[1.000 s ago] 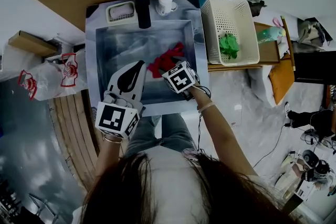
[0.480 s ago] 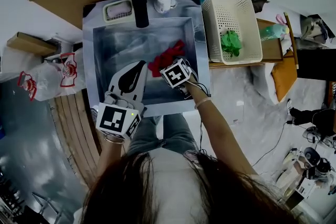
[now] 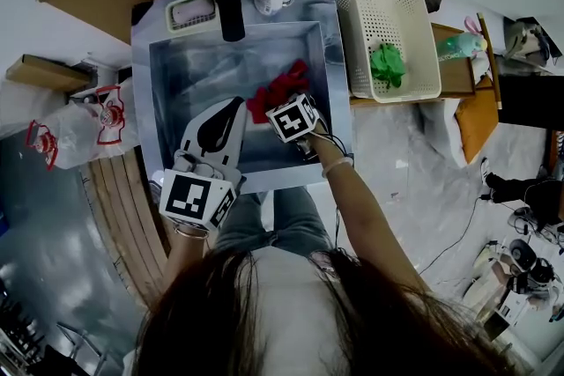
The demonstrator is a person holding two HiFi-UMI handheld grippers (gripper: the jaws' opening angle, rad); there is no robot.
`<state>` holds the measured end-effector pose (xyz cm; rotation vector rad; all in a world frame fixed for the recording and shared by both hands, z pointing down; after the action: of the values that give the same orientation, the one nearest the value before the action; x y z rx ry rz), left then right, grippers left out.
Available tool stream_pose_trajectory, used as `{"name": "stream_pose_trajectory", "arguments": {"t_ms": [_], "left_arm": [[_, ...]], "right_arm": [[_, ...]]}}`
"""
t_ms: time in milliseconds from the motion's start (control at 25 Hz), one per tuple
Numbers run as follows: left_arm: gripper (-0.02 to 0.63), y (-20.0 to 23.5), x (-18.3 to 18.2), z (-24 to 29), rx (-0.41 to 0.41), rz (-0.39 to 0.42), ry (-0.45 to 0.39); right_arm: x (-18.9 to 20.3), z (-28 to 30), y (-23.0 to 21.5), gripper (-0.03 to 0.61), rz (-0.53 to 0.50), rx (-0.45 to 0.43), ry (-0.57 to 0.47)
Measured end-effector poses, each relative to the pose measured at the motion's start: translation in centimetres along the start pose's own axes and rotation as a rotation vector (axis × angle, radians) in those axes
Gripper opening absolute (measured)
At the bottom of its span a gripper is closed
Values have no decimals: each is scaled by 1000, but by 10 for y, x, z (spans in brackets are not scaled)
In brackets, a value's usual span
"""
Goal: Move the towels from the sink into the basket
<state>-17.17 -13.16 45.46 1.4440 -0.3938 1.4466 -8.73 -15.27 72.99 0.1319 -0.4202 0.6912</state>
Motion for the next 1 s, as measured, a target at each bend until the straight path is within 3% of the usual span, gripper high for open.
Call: {"name": "stream_pose_trajectory", "arguments": {"t_ms": [80, 200, 320, 760, 1000], "left_arm": [[8, 0, 0, 1, 0, -2, 2], [8, 0, 0, 1, 3, -2, 1], [8, 0, 0, 1, 4, -4, 4], [8, 0, -4, -1, 18, 5, 1], [8, -1, -7, -5, 18, -5, -3]], "right_arm": [[0, 0, -2, 285, 16, 13, -1], [1, -2, -9, 184, 40, 44, 0], [3, -3, -13, 123, 58, 64, -1], [0, -16, -12, 98, 95, 74, -48], [-14, -38, -19, 97, 122, 115, -128]]}}
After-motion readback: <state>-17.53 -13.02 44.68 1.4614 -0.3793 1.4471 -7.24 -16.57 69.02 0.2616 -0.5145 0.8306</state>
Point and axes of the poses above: the fingertips, and each gripper's own axes: z forward along the fingers, y to its left, x out of its underside, the point moved 1 cm from there along -z, backward along the fingers, and after that the axes turned 11 degrees about -z, right-handed, at the moved point
